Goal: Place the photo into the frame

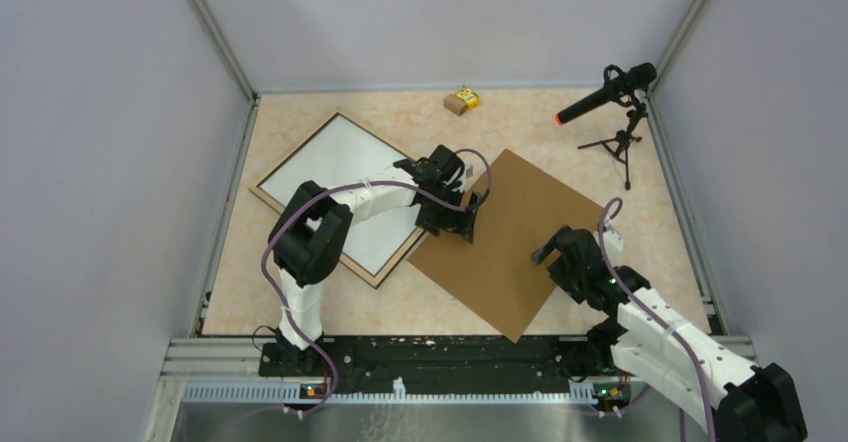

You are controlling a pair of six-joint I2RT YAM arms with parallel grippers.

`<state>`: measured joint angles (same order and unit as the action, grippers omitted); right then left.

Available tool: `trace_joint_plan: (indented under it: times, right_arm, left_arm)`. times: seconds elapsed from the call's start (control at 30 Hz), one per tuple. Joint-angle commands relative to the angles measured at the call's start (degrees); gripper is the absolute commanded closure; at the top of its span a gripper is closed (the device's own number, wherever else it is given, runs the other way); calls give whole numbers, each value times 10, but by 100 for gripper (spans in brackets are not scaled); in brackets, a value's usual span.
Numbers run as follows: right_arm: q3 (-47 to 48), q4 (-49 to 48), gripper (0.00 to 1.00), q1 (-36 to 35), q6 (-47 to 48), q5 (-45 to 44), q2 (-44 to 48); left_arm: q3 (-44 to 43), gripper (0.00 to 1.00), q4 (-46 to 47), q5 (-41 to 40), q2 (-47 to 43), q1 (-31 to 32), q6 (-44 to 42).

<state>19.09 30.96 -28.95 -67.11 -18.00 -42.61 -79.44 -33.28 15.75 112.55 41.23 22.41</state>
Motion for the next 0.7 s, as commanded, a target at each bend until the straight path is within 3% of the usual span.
trace_joint_plan:
  times: [0.0,0.33,0.67]
  right_arm:
    - [-26,-38,1,3,-15,24,10]
    - [-44,-226,1,3,11,152,79]
    - [-14,-275,2,3,-34,193,140]
  left_arm:
    - [21,2,3,15,57,5,0]
    - [23,2,7,36,58,8,0]
    - [33,2,24,58,38,13,5]
